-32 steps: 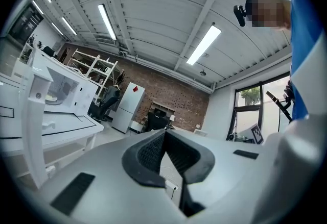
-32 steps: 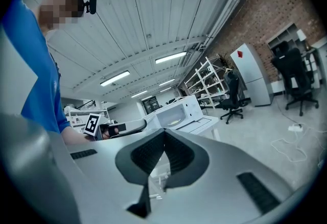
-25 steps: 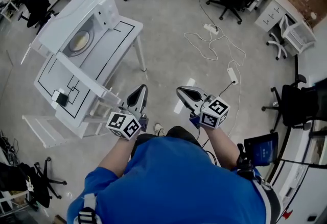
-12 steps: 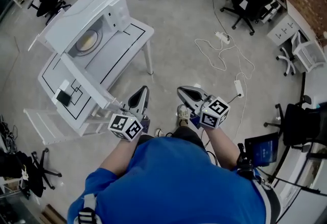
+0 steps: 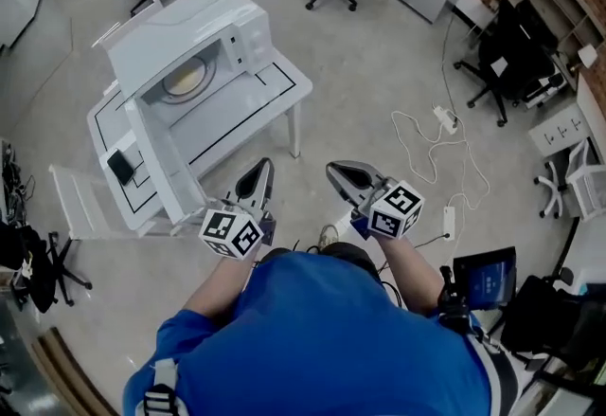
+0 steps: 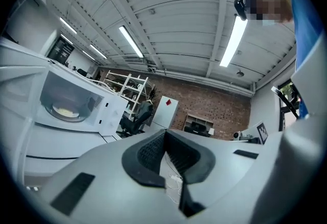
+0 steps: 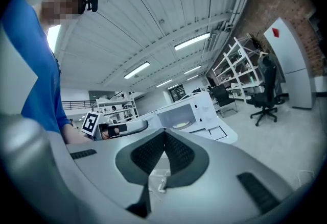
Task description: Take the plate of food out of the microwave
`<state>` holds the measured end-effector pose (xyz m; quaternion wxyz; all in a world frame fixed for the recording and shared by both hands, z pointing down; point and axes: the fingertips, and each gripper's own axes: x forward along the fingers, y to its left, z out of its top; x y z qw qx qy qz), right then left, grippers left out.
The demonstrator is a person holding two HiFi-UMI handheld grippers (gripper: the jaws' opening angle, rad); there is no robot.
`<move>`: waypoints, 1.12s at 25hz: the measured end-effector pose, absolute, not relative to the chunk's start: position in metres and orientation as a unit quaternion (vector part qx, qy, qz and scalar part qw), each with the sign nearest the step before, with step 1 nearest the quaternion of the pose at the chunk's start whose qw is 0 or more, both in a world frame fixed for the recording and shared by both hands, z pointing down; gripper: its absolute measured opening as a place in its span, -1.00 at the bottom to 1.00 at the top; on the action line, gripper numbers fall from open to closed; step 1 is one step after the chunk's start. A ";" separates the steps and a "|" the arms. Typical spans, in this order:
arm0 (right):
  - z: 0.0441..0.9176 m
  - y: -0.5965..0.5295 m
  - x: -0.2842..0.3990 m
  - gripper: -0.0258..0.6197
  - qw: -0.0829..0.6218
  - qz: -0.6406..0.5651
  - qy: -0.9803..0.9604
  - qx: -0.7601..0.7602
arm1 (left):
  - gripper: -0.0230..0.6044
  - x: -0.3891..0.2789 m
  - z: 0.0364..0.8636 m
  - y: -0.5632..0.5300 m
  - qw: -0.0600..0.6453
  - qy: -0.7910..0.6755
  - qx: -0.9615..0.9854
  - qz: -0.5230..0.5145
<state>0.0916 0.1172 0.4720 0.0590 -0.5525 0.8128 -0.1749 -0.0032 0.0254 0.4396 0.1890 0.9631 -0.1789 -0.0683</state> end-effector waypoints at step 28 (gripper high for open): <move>0.494 -0.026 0.126 -0.92 0.005 -0.196 0.909 -0.368 | -0.90 -0.002 0.460 -0.090 0.168 -0.417 0.890 -0.071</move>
